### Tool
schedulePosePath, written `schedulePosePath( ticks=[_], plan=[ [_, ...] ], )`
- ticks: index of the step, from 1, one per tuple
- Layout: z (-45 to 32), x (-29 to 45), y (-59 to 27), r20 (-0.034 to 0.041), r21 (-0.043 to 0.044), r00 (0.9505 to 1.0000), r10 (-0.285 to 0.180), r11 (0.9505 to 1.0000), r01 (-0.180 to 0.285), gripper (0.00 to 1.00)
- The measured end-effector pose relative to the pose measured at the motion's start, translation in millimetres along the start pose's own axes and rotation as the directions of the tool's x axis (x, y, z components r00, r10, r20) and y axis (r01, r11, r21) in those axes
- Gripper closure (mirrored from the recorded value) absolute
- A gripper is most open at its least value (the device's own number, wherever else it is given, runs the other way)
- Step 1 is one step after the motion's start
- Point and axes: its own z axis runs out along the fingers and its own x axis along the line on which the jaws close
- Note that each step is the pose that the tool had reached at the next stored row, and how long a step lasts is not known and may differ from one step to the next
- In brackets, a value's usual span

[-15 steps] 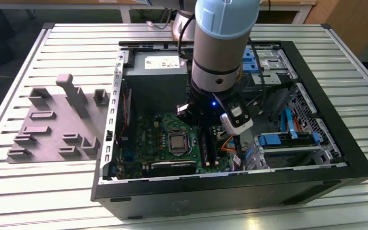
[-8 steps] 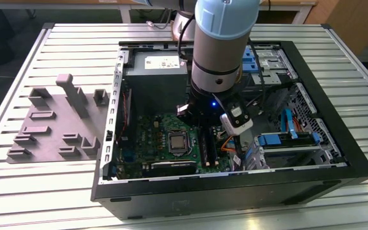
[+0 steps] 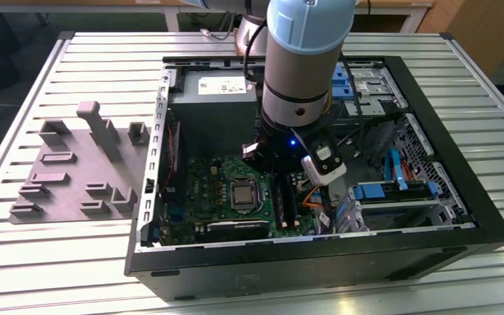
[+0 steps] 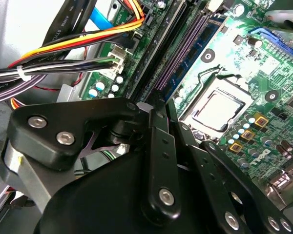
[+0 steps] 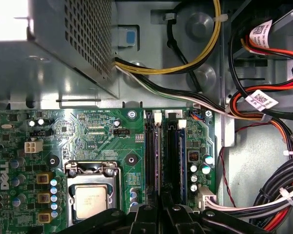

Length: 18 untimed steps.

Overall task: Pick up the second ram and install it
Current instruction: 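Insert the second ram into the second slot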

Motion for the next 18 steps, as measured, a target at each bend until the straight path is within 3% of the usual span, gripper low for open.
schedulePosePath(
  ticks=[6, 18],
  plan=[
    [-3.7, -0.1, 0.1, 0.0001, -0.0004, 1.0000, 0.000, 1.0000, 0.000, 0.86],
    [-1.3, -0.7, 0.0, 0.0000, 0.0000, 1.0000, 0.000, 1.0000, 0.000, 0.86]
  ],
)
